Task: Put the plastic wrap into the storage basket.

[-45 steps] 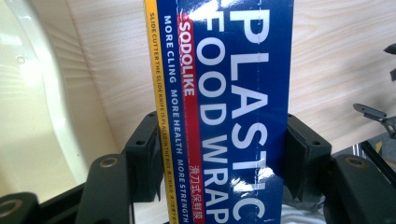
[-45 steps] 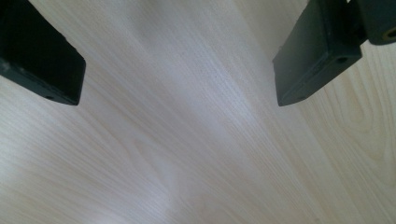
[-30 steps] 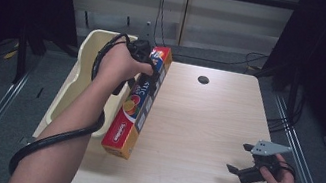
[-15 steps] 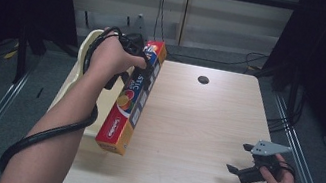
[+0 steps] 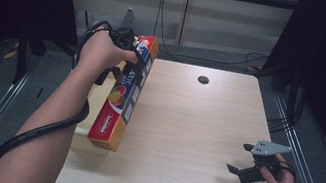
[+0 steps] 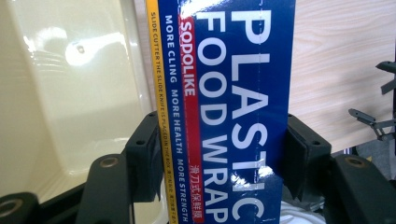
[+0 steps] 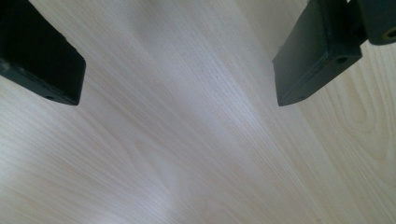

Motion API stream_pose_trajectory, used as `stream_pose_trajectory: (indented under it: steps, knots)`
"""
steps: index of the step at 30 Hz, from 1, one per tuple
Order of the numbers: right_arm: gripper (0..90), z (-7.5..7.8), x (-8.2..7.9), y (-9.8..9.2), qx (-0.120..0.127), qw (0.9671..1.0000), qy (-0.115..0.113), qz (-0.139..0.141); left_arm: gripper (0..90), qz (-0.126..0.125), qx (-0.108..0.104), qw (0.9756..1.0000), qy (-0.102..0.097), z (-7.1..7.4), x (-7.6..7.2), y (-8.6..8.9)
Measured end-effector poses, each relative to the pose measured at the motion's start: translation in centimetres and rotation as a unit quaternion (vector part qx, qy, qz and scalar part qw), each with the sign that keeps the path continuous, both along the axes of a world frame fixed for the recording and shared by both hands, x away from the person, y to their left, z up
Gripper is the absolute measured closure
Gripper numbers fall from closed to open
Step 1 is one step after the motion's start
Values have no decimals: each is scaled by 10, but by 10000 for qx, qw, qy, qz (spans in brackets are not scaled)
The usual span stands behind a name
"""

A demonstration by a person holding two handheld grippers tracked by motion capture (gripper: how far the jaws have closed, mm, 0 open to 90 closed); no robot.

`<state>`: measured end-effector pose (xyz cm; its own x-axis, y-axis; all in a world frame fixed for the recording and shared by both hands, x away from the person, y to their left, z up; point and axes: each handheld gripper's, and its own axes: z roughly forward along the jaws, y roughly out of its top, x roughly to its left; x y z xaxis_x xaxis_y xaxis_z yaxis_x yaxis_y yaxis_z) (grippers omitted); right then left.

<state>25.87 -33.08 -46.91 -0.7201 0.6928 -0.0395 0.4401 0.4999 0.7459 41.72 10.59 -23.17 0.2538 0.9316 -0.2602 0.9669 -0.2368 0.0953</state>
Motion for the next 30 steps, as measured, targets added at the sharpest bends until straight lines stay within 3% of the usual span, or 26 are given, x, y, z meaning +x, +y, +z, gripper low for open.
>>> stream_pose_trajectory:
  steps: [10, 30]
  knots:
    - [20, 0, 0, 1, -15, 10000, -13, 1, 406, 29, 40, 10000, 21, 3, 1, 11]
    - [20, -1, 1, 3, -33, 10000, -38, 6, 406, 351, 163, 9992, -97, 6, -2, 39]
